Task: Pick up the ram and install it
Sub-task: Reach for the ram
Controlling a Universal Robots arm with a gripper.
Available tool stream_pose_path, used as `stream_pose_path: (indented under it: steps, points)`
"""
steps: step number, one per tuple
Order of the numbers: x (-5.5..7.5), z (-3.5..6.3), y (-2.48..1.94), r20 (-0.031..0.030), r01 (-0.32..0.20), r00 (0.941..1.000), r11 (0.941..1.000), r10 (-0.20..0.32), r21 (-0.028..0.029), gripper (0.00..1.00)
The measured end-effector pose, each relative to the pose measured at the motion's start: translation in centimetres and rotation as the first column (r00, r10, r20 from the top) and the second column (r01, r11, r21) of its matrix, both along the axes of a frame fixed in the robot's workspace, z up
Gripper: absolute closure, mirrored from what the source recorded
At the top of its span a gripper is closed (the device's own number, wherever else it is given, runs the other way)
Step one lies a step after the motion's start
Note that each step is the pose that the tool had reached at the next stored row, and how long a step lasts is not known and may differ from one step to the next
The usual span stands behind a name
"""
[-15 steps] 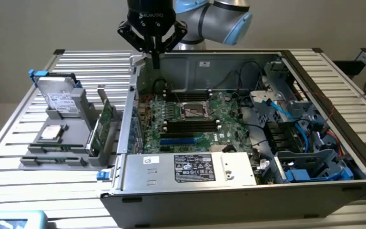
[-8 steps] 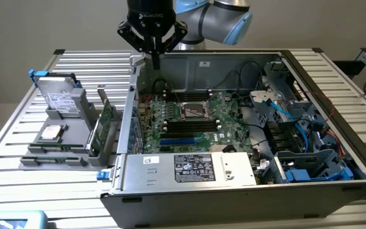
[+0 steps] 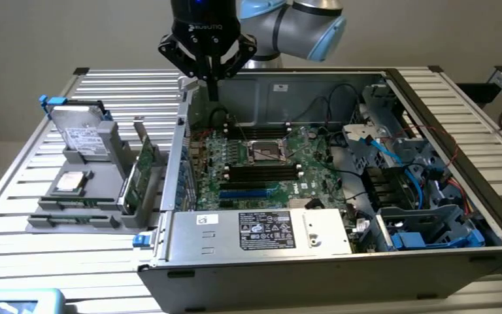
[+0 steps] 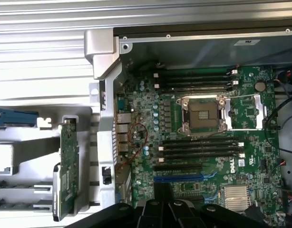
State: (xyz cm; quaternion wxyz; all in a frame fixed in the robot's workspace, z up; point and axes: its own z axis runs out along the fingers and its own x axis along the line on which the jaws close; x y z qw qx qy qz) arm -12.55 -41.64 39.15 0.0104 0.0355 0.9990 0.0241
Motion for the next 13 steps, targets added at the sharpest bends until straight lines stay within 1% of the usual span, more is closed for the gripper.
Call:
stream_pose_path:
  steps: [5,8,13]
  points:
    - [-1.5,-0.06,-0.63,0.0000,0.000,1.0000,1.0000,0.000,0.0000,0.89]
    - [-2.8,-0.16,-0.83,0.0000,0.000,1.0000,1.0000,0.000,0.0000,0.89]
    - [-5.1,-0.38,-1.03,0.0000,0.000,1.0000,1.0000,0.000,0.0000,0.89]
